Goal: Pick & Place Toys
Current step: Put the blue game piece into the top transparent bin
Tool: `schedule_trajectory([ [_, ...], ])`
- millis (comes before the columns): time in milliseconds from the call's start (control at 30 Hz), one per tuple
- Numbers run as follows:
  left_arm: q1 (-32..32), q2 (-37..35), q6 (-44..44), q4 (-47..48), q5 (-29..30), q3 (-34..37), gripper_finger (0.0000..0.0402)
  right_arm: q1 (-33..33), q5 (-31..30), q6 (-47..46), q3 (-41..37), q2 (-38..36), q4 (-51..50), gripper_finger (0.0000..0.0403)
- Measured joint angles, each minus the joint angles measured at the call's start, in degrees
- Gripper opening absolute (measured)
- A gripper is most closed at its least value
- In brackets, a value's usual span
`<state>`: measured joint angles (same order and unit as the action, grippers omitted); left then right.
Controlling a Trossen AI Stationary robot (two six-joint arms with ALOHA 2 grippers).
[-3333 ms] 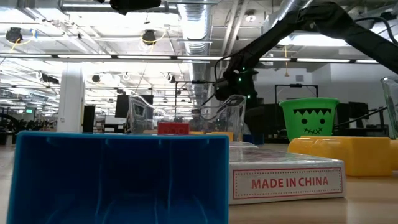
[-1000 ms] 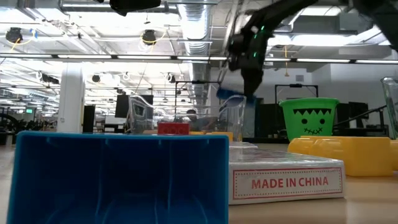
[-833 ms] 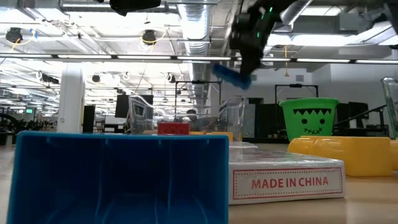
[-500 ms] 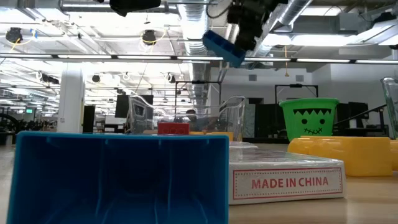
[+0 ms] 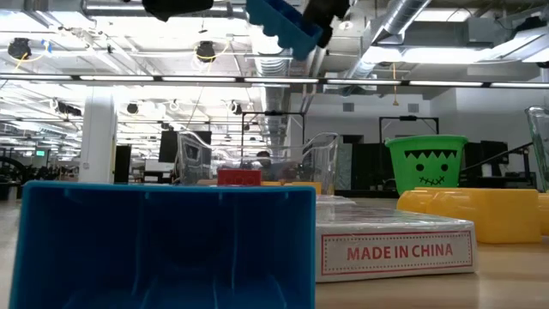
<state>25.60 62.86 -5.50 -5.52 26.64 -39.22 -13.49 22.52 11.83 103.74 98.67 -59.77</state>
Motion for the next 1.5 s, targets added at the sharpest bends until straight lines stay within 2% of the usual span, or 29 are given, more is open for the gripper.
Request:
schedule_trajectory([
  [167, 0.1, -0.75, 0.31, 0.02, 0.35, 0.0, 0.029, 5.47, -7.31, -6.99, -2.32, -0.04, 4.41, 0.0163],
  [367, 0.08, -0.73, 0.46, 0.06, 0.35, 0.0, 0.029, 7.06, -13.67, -13.7, -8.18, -0.02, 7.04, 0.0163],
  [767, 0.08, -0.71, 0.5, -0.02, 0.34, 0.0, 0.029, 6.66, -13.89, -13.1, -17.12, 0.01, 15.91, 0.0164],
  [967, 0.08, -0.69, 0.5, -0.07, 0.34, 0.0, 0.029, 4.96, -18.01, -11.81, -20.66, 0.02, 19.8, 0.0164],
  [1300, -0.01, -0.69, 1.2, -0.17, 0.32, 0.0, 0.029, 0.69, -17.94, -7.65, -21.7, 1.41, 20.52, 0.0164],
  [1500, -0.01, -0.67, 1.2, -0.16, 0.32, 0.0, 0.029, 0.25, -18.03, -5.77, -21.45, 5.56, 19.38, 0.0164],
])
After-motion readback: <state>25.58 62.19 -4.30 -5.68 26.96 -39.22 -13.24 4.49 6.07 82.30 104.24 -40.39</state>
